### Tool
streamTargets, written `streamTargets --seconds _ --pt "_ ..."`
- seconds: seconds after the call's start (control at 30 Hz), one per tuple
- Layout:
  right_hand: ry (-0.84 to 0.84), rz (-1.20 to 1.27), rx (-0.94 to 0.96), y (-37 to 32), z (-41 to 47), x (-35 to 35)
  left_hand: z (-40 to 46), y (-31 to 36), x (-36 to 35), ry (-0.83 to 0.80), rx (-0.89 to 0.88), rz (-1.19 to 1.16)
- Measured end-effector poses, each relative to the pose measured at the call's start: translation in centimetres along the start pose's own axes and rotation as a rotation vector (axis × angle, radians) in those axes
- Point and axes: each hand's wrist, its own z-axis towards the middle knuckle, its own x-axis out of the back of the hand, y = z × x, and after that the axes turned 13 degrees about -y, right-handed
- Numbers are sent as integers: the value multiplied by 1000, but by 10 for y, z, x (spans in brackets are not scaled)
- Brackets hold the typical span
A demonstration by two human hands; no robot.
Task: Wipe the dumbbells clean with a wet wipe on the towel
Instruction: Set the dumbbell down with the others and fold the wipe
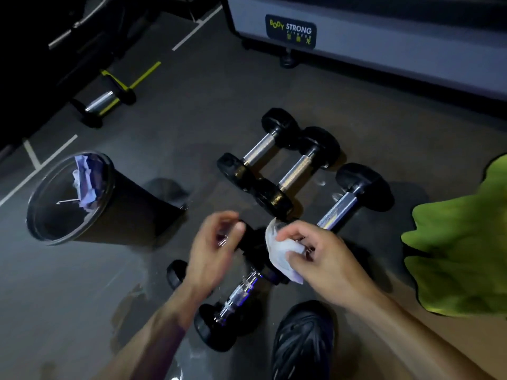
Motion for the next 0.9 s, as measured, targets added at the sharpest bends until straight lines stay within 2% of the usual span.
streamTargets --seconds 0.07,0.13,0.23,0.37,0.43,0.5,0.57,0.73,0.83,0.9 --pt "-7 24 17 -6 -3 0 -7 41 -14 -283 -19 -334" --pt "21 16 26 -8 -8 0 -14 54 -20 -390 -54 -444" --pt "108 64 3 -5 -17 -2 -28 51 -22 -275 -109 -452" --pt "290 74 -34 -7 -24 -14 -54 55 -28 -49 -114 -276" --pt "299 249 -16 -14 -26 -24 -67 57 -30 26 -119 -175" --pt "269 482 -5 -25 -26 -31 -78 58 -31 58 -135 -158" --pt "228 602 -2 -36 -26 -36 -87 56 -29 58 -173 -174" --pt "23 784 -20 -47 -18 -50 -94 41 -9 102 -112 -234" --pt "-118 835 -34 -51 -8 -55 -90 37 10 151 -46 -302" --pt "-215 847 -5 -60 1 -56 -86 41 27 180 -65 -315"
